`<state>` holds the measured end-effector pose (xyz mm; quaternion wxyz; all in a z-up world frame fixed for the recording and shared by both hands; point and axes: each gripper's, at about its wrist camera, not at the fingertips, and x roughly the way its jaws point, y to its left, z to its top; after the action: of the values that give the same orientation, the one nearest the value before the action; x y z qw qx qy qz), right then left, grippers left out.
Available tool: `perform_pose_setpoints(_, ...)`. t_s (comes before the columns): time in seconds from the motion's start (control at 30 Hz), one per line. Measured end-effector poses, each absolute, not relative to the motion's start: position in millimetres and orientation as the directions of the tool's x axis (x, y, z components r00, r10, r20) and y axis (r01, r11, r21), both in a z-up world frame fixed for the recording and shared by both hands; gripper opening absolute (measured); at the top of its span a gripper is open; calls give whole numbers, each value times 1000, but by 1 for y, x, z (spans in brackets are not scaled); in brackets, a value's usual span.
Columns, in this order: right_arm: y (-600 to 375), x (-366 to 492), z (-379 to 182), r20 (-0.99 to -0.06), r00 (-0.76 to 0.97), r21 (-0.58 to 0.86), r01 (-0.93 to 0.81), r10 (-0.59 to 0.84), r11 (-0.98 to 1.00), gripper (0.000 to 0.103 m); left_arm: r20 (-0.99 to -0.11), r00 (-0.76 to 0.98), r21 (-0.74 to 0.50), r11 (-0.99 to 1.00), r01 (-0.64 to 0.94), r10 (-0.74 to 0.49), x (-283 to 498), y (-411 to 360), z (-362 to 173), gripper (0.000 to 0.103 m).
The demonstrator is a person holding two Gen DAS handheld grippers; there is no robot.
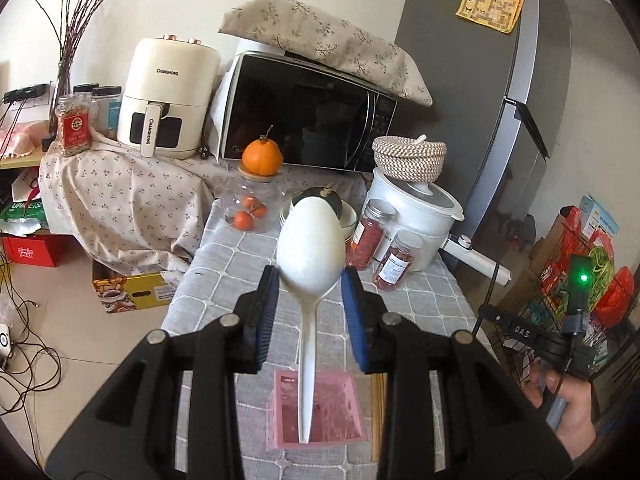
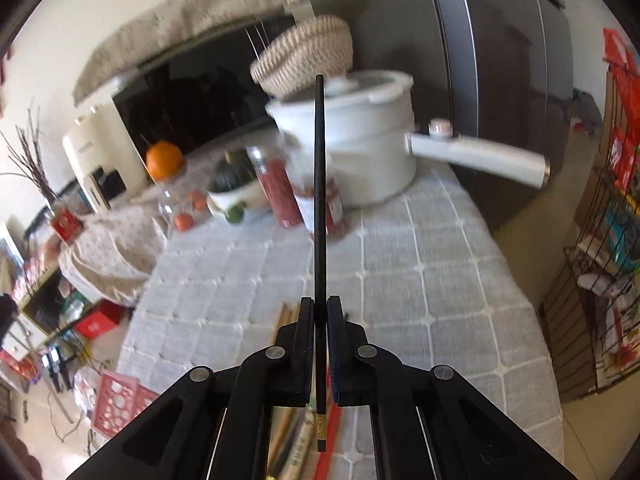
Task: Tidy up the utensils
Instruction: 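Lower the white spoon into the pink basket with the left tool while the right tool lifts the black chopstick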
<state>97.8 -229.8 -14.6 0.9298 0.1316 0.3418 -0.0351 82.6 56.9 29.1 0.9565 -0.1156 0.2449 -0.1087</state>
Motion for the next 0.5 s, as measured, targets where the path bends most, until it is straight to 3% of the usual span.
perform_pose_setpoints(0.2,-210,79,21,-494,867,239,57,71,969,6,-407,875,-280,948,153,-262,83,59,25,34)
perform_pose_setpoints(0.5,-173,63,44,-394,908,207,-61,140,977,6,-382,886,-284,946,157,-262,84,60,23,34)
